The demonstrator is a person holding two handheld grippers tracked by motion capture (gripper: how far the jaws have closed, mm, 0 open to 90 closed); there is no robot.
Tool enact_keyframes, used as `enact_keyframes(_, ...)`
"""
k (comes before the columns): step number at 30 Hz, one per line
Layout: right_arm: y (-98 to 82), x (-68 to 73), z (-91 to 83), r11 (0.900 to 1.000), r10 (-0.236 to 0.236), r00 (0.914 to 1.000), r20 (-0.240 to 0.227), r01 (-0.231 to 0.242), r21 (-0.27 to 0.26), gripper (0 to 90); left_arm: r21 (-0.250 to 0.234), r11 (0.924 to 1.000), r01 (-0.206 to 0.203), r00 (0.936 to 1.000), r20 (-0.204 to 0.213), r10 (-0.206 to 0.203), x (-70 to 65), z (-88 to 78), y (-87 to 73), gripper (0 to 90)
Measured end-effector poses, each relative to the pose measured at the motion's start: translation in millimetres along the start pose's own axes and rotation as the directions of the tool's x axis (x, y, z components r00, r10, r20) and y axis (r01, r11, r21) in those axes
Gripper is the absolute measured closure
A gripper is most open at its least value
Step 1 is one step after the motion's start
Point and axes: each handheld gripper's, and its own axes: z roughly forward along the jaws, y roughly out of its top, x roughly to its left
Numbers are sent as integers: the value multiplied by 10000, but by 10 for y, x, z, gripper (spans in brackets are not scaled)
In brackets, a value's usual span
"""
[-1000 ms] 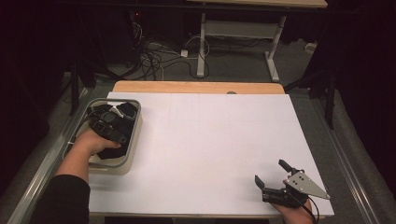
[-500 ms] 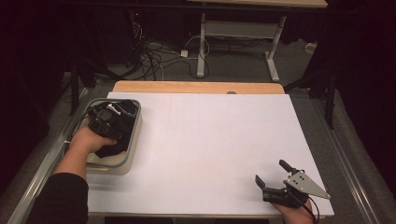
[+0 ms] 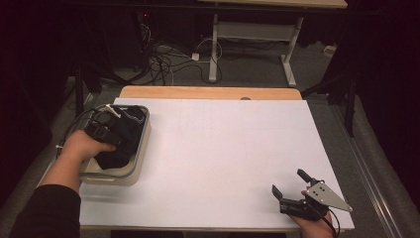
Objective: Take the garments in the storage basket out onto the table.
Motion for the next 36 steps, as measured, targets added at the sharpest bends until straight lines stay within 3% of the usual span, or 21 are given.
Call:
enact_keyframes(3,6,0,-3,10000,-38,10000,-1,38,-28,13,455,9985,-318,9994,-92,322,-10,-137,7,382)
enact_keyframes(8,12,0,-6,10000,-3,10000,-19,2,-57,14,629,9968,-497,9988,-9,498,-21,-247,-1,378)
enact_keyframes(9,12,-1,-5,10000,-4,10000,-24,4,-54,15,885,9941,-630,9980,-49,637,-37,-276,-8,378)
enact_keyframes(13,12,2,-2,10000,-43,10000,-28,43,-58,15,1281,9902,-559,9984,13,561,-49,-328,-3,376)
enact_keyframes(18,15,5,-2,10000,-33,10000,-36,33,-59,16,1445,9878,-575,9983,-43,587,-48,-409,2,375)
enact_keyframes(22,19,3,-3,10000,-6,10000,-32,6,-83,16,1626,9856,-462,9988,253,426,-41,-494,10,376)
enact_keyframes(23,20,3,-3,10000,-9,10000,-35,8,-87,16,1723,9824,-721,9972,297,680,-54,-536,1,377)
enact_keyframes(25,20,4,-3,10000,-11,10000,-38,10,-89,16,1884,9789,-795,9967,288,754,-61,-575,2,377)
enact_keyframes(30,23,8,-2,9999,-47,10000,-61,47,-109,16,1914,9790,-702,9974,306,655,-71,-682,17,377)
enact_keyframes(36,39,13,-8,9998,18,10000,-61,-19,-174,16,2045,9760,-751,9971,293,706,-136,-921,89,377)
